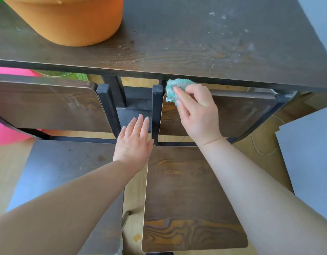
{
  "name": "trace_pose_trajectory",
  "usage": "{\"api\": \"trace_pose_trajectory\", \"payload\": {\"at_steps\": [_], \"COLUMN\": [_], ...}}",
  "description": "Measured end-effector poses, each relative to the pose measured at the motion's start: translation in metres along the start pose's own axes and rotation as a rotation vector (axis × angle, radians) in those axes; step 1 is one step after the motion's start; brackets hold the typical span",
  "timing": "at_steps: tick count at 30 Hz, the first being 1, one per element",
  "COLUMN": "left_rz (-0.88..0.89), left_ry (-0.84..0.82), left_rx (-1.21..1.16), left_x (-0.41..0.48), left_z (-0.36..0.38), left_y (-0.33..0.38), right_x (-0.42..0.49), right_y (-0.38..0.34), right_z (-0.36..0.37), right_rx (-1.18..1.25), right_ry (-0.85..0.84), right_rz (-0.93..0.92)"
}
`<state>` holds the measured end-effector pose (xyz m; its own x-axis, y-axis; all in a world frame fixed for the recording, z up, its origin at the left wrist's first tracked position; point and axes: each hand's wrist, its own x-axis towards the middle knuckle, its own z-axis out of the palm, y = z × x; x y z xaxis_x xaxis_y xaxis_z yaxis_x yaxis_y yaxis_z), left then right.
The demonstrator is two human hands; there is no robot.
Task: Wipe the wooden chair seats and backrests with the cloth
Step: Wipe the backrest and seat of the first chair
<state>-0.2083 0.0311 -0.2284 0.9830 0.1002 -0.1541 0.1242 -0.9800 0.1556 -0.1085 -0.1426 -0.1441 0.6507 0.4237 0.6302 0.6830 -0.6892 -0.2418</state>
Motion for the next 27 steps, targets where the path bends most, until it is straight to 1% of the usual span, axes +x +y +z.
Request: {"api": "trace_pose_trajectory", "payload": {"at_steps": [9,11,13,16,19,21,23,27], "left_rz": [-0.029,-0.038,-0.043,-0.05,-0.053,-0.058,-0.064,-0.06], "left_ry": [-0.066,-0.076,-0.076,-0.07,-0.085,-0.102,-0.11,-0.112], "left_rx": [0.017,0.006,-0.006,-0.026,-0.042,-0.047,-0.049,-0.063], "left_x": [-0.003,-0.004,-0.005,-0.008,-0.011,-0.013,-0.016,-0.02], "left_z": [0.029,0.033,0.037,0.042,0.05,0.055,0.057,0.057], "left_y": [0.001,0.001,0.002,0.003,0.003,0.002,0.001,0.0], "right_x": [-0.017,-0.025,-0.041,-0.068,-0.085,-0.093,-0.101,-0.115], "right_y": [0.009,0.013,0.015,0.019,0.023,0.024,0.024,0.026], "right_z": [0.023,0.028,0.034,0.045,0.056,0.064,0.07,0.077], "right_rx": [-0.031,-0.027,-0.02,0.012,0.051,0.105,0.148,0.123], "right_ry": [0.025,-0.014,-0.093,-0.22,-0.302,-0.325,-0.331,-0.369], "right_rz": [-0.022,-0.026,-0.003,0.085,0.176,0.219,0.306,0.298]}}
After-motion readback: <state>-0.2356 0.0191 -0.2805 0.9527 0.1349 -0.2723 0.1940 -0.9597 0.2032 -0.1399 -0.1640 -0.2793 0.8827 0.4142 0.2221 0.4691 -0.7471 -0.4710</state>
